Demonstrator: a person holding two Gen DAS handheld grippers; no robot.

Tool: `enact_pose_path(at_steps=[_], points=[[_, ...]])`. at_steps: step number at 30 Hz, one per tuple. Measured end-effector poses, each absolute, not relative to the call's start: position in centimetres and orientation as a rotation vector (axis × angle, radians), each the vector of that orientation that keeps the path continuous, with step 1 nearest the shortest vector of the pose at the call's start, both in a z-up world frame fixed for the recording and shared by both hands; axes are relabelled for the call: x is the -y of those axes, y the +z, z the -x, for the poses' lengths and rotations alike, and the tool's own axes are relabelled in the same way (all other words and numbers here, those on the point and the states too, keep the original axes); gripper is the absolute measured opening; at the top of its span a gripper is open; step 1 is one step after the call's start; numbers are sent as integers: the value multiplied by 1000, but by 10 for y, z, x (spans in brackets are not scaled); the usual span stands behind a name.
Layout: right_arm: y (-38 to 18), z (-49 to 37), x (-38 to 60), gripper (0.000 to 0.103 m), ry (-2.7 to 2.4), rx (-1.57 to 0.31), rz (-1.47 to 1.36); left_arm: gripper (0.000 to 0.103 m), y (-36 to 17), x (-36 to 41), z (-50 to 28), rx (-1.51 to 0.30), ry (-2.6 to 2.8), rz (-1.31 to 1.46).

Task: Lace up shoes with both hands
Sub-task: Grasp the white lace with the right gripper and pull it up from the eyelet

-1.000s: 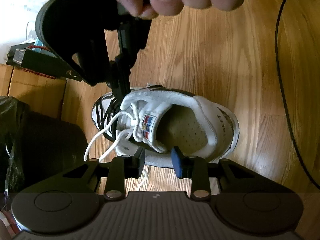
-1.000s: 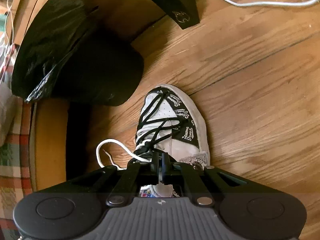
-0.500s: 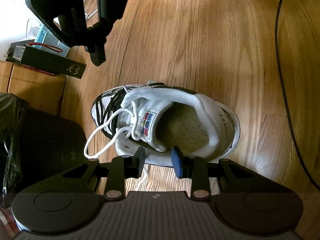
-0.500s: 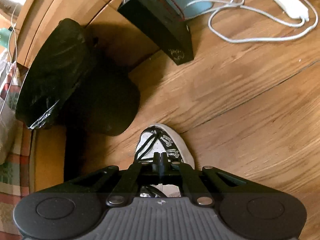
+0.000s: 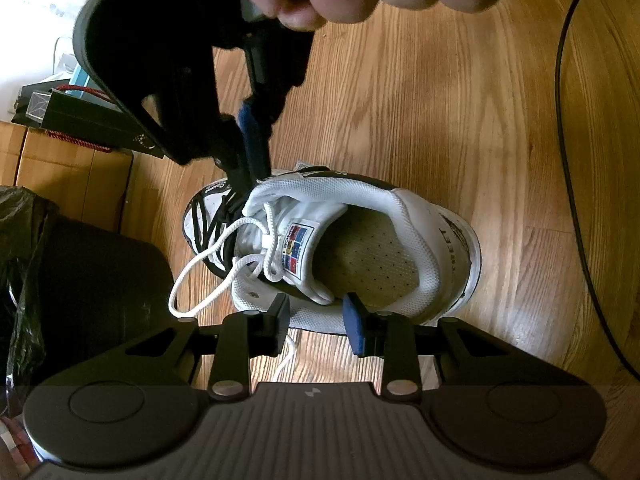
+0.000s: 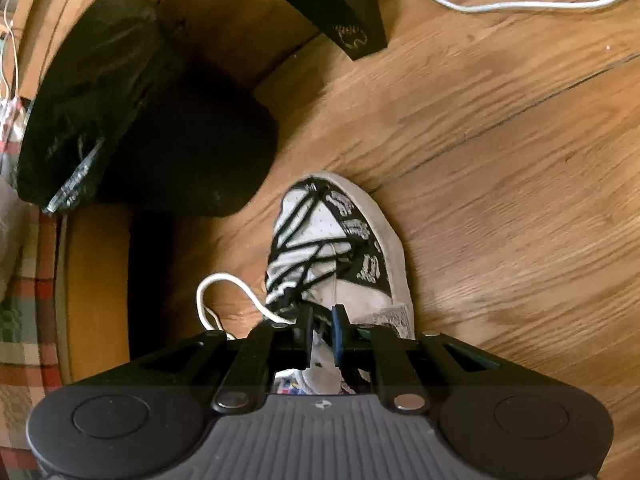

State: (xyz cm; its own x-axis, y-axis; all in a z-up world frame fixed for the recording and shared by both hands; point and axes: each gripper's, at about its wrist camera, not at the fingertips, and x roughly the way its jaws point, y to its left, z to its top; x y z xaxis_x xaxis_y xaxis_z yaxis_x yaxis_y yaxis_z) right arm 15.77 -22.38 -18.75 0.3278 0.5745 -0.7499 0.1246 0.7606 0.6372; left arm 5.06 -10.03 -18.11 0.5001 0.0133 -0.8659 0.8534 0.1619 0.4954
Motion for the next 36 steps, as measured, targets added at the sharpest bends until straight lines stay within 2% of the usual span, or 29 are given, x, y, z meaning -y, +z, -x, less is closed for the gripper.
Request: enact_pose_path(at_steps=[5, 11, 23, 36], points=[[-185, -158, 220, 4, 345, -1216, -637, 33, -181, 101, -51, -872, -725, -1278], [-175, -159, 210, 3, 366, -1188, -514, 33, -180, 100, -52, -874, -723, -1277], [-158, -172, 234, 3, 281, -1089, -498, 33, -181, 98, -53, -874, -725, -1280], [-87, -195, 298, 3, 111, -781, -475, 33, -182, 97, -53, -874, -723, -1281]])
